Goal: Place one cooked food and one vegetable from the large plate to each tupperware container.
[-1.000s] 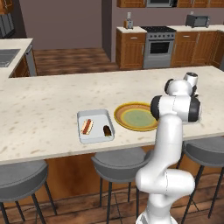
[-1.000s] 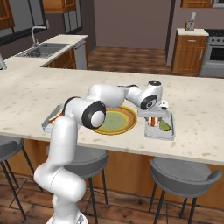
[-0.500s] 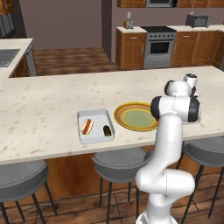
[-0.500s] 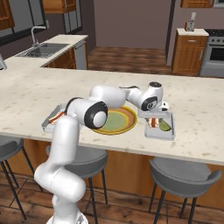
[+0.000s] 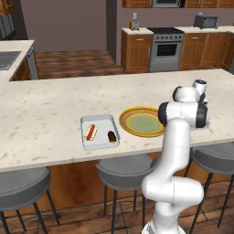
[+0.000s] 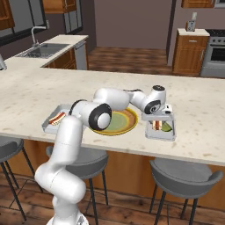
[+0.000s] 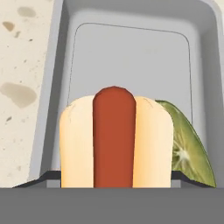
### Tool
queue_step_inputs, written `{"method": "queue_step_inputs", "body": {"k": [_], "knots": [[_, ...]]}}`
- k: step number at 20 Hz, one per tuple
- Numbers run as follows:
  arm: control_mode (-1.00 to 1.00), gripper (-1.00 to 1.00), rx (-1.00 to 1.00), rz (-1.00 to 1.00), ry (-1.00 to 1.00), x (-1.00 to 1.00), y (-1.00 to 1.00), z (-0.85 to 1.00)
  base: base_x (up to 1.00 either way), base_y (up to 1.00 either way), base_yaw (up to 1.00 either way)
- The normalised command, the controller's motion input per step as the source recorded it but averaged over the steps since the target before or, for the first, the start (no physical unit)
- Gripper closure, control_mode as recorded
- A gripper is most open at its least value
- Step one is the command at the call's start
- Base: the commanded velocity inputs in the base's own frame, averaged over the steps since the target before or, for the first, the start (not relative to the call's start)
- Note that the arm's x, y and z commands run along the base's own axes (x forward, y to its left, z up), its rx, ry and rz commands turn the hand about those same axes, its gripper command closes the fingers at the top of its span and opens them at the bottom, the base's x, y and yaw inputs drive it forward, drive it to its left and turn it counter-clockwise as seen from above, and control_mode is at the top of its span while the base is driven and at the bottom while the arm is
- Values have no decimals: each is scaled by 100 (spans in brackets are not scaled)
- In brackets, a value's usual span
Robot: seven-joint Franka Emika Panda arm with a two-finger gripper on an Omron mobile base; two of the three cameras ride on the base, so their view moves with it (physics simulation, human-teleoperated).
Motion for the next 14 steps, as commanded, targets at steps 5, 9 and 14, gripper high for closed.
{"method": "queue_step_inputs", "body": {"k": [5,9,14], "knots": [[-100,100,0,0,0,14,0,-22,0,0,0],[-100,100,0,0,0,0,0,-7,0,0,0],[-100,-100,0,0,0,0,5,0,0,0,0]]}}
